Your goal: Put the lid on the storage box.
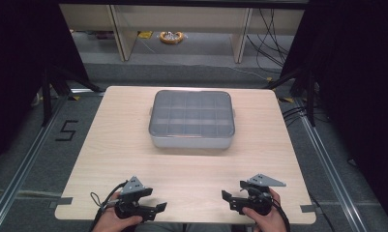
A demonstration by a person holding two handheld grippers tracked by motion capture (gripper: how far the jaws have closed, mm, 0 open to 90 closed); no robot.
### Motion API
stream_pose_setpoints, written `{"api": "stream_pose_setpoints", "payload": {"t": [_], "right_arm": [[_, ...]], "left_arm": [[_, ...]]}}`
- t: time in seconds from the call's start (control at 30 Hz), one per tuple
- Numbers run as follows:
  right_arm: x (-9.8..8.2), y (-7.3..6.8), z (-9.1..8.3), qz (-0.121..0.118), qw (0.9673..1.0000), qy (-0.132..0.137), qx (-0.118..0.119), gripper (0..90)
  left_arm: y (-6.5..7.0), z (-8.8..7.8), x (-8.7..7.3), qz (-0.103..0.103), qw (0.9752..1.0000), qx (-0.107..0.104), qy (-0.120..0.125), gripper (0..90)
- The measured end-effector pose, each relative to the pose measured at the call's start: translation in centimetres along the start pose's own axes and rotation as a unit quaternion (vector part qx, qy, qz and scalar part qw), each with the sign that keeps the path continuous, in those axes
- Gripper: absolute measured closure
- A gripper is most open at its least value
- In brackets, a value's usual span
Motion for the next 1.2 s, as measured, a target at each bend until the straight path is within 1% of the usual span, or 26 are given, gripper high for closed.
{"api": "stream_pose_setpoints", "payload": {"t": [0.03,0.1,0.13,0.17,0.2,0.23,0.27,0.33,0.37,0.4,0.43,0.47,0.5,0.53,0.57,0.6,0.63,0.67,0.7,0.73,0.77,0.8,0.93,0.97,1.0,1.2], "right_arm": [[-0.2,0.2,-0.1,-0.009,1.0000,-0.002,-0.003,17.8],[-0.8,0.3,-0.2,-0.015,0.9999,-0.003,-0.003,18.3],[-1.2,-0.1,-0.3,0.006,0.9999,-0.013,0.000,18.3],[-1.6,-0.1,-0.5,0.007,0.9997,-0.022,-0.007,18.3],[-1.6,-0.2,-0.4,0.003,0.9999,-0.011,0.000,18.3],[-1.6,-0.2,-0.4,0.003,0.9999,-0.011,0.000,18.3],[-1.9,0.0,-0.6,-0.017,0.9998,-0.015,-0.002,18.3],[-2.2,-0.1,-0.7,-0.009,0.9998,-0.020,-0.003,18.3],[-2.5,-0.4,-0.8,-0.005,0.9999,-0.015,0.003,18.2],[-2.8,-0.7,-1.0,0.010,0.9996,-0.026,0.004,18.2],[-2.7,-0.5,-0.9,-0.012,0.9997,-0.020,0.006,18.1],[-2.9,-0.4,-1.1,-0.015,0.9996,-0.026,-0.002,18.2],[-3.1,-0.8,-1.1,-0.006,0.9997,-0.024,0.005,18.1],[-3.2,-0.7,-1.1,-0.016,0.9995,-0.025,0.006,18.1],[-3.4,-0.8,-1.2,-0.014,0.9994,-0.030,0.006,18.1],[-3.4,-0.8,-1.3,-0.020,0.9995,-0.023,0.006,18.0],[-3.8,-1.1,-1.5,-0.001,0.9994,-0.035,0.004,18.0],[-3.7,-1.0,-1.4,-0.018,0.9995,-0.026,0.009,18.1],[-3.8,-0.9,-1.5,-0.024,0.9993,-0.029,0.001,18.0],[-3.8,-1.0,-1.6,-0.023,0.9994,-0.026,0.004,18.0],[-3.9,-1.1,-1.5,-0.023,0.9993,-0.029,0.008,18.0],[-4.0,-1.1,-1.6,-0.015,0.9994,-0.031,0.005,18.0],[-4.0,-0.8,-1.7,-0.022,0.9992,-0.034,-0.001,18.3],[-4.0,-0.6,-1.6,-0.023,0.9991,-0.034,-0.004,18.4],[-4.0,-0.6,-1.7,-0.020,0.9992,-0.035,-0.004,18.5],[-4.0,-0.6,-1.5,-0.026,0.9991,-0.034,-0.002,18.5]], "left_arm": [[0.2,0.0,0.0,-0.008,1.0000,-0.002,0.002,22.3],[0.4,-0.1,-0.2,-0.004,1.0000,-0.005,0.000,22.3],[0.5,-0.2,-0.2,-0.006,1.0000,-0.006,0.001,22.3],[0.6,-0.2,-0.3,-0.005,1.0000,-0.002,0.002,22.3],[0.7,-0.3,-0.3,-0.005,1.0000,-0.004,0.002,22.3],[0.7,-0.3,-0.3,-0.005,1.0000,-0.004,0.002,22.3],[0.9,-0.4,-0.6,-0.008,1.0000,-0.004,-0.001,22.3],[0.9,-0.4,-0.6,-0.004,1.0000,-0.004,0.000,22.3],[1.1,-0.6,-0.8,-0.004,1.0000,-0.005,-0.001,22.3],[1.3,-0.6,-0.8,-0.004,1.0000,-0.004,0.000,22.3],[1.4,-0.6,-0.9,-0.004,1.0000,-0.003,0.001,22.3],[1.4,-0.6,-0.9,-0.004,1.0000,-0.003,0.001,22.3],[1.6,-0.7,-1.1,-0.003,1.0000,-0.004,-0.004,22.3],[1.6,-0.8,-1.3,0.001,0.9999,-0.004,-0.010,22.2],[1.8,-0.8,-1.3,-0.004,1.0000,-0.007,-0.005,22.2],[1.9,-0.8,-1.4,0.001,0.9999,-0.008,-0.008,22.2],[2.0,-0.9,-1.5,0.002,0.9999,-0.009,-0.009,22.2],[2.1,-0.9,-1.6,-0.001,0.9999,-0.008,-0.010,22.2],[2.1,-0.9,-1.6,-0.001,0.9999,-0.008,-0.010,22.2],[2.2,-1.0,-1.7,0.004,0.9998,-0.011,-0.013,22.2],[2.3,-0.9,-1.6,-0.001,0.9999,-0.011,-0.007,22.2],[2.3,-1.0,-1.6,-0.001,0.9999,-0.011,-0.008,22.2],[2.0,-1.0,-1.7,-0.001,0.9999,-0.008,-0.010,22.2],[1.9,-1.1,-1.8,0.006,0.9998,-0.010,-0.015,22.2],[2.0,-1.0,-1.7,-0.002,0.9999,-0.008,-0.009,22.2],[1.9,-1.0,-1.7,-0.002,0.9999,-0.009,-0.011,22.3]]}}
Point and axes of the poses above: each handheld gripper's, and its own axes: z roughly forward along the jaws, x roughly out of its top, y roughly to its right, the point moved 9 cm from there along z, roughly forward along the jaws, and after that the axes turned 9 degrees about z, right-handed, at the moved point
